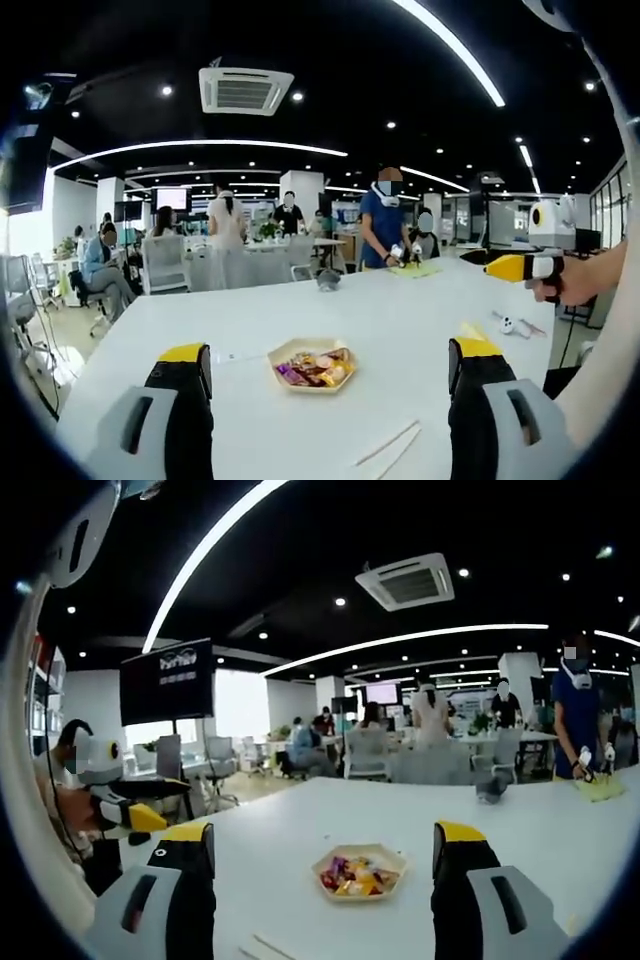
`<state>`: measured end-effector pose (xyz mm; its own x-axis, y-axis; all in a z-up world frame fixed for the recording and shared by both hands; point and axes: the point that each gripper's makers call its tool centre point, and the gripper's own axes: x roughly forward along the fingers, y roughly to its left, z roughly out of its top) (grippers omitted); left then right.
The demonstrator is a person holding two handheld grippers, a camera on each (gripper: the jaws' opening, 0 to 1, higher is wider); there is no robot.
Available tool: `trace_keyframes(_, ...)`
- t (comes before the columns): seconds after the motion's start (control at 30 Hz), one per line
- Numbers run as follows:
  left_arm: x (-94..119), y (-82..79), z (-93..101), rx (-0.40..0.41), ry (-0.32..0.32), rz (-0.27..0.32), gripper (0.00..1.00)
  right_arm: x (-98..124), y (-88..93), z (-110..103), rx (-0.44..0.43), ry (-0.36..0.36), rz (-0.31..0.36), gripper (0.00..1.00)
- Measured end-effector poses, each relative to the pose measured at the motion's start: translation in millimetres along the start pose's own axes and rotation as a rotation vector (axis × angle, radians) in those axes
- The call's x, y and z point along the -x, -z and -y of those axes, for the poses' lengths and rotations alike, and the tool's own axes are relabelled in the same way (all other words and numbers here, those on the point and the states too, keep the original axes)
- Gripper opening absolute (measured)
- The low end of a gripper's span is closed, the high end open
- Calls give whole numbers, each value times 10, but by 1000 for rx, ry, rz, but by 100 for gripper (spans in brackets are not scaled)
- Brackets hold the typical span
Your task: Place the target food into the container with the food tongs after gripping and lifting it, then release it inside without dropping or visibly crushing the food.
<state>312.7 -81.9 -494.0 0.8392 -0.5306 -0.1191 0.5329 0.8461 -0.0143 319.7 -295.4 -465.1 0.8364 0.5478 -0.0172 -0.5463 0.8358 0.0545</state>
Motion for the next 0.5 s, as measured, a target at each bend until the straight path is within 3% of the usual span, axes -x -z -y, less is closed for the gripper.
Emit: trace_keyframes(0.5,104,24,-88,-4,-23,13,99,-123,188,-35,-31,-23,-41,92)
